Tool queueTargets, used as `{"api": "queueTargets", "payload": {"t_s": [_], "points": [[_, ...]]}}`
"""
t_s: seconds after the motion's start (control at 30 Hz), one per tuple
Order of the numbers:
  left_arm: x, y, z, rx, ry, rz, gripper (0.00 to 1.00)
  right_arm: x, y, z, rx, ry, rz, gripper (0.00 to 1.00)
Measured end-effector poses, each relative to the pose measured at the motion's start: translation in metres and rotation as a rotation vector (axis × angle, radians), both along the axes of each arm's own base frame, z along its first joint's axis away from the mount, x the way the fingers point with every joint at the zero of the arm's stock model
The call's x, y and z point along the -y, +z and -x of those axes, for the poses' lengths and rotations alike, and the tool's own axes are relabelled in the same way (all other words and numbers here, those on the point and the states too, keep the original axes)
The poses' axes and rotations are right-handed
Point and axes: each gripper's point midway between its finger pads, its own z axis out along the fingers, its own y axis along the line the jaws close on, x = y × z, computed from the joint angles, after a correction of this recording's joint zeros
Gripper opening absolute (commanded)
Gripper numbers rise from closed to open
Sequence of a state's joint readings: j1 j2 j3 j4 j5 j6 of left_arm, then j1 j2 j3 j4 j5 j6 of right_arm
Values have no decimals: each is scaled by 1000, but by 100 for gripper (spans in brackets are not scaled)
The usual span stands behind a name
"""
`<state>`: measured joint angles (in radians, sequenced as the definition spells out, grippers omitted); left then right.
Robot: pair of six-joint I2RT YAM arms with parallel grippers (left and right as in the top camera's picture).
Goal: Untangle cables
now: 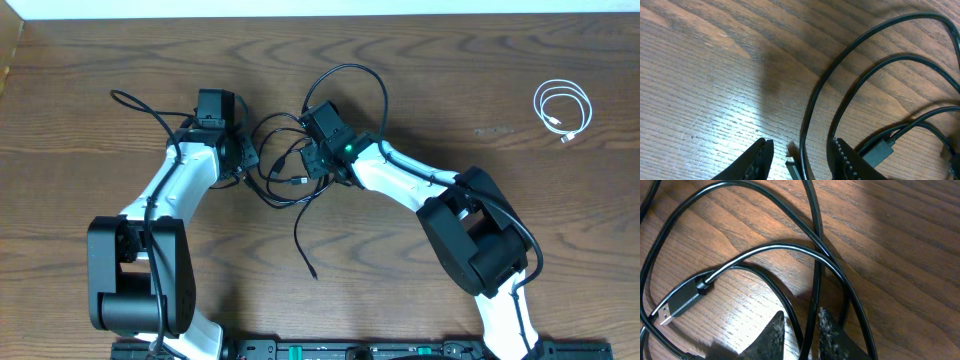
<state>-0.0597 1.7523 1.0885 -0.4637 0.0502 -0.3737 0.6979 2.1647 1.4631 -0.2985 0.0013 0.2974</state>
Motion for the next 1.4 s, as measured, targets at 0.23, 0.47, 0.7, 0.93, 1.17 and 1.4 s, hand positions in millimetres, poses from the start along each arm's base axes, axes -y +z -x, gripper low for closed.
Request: {"api": "queueTargets", "payload": {"t_s": [0.23,0.47,0.7,0.93,1.17,1.4], "points": [[0,0,0,0,0,0,40,0,0,-1,3,-2,0,8],[0,0,0,0,0,0,40,2,0,-2,9,-13,6,1],[0,0,0,0,0,0,40,1,2,-5,24,-17,0,1],[0,0,0,0,0,0,40,-5,11,-8,42,-9,-30,1],[0,0,0,0,0,0,40,-13,96,-14,175,17,-137,1],[0,0,0,0,0,0,40,-8,198,-7,335,32,-253,1]]}}
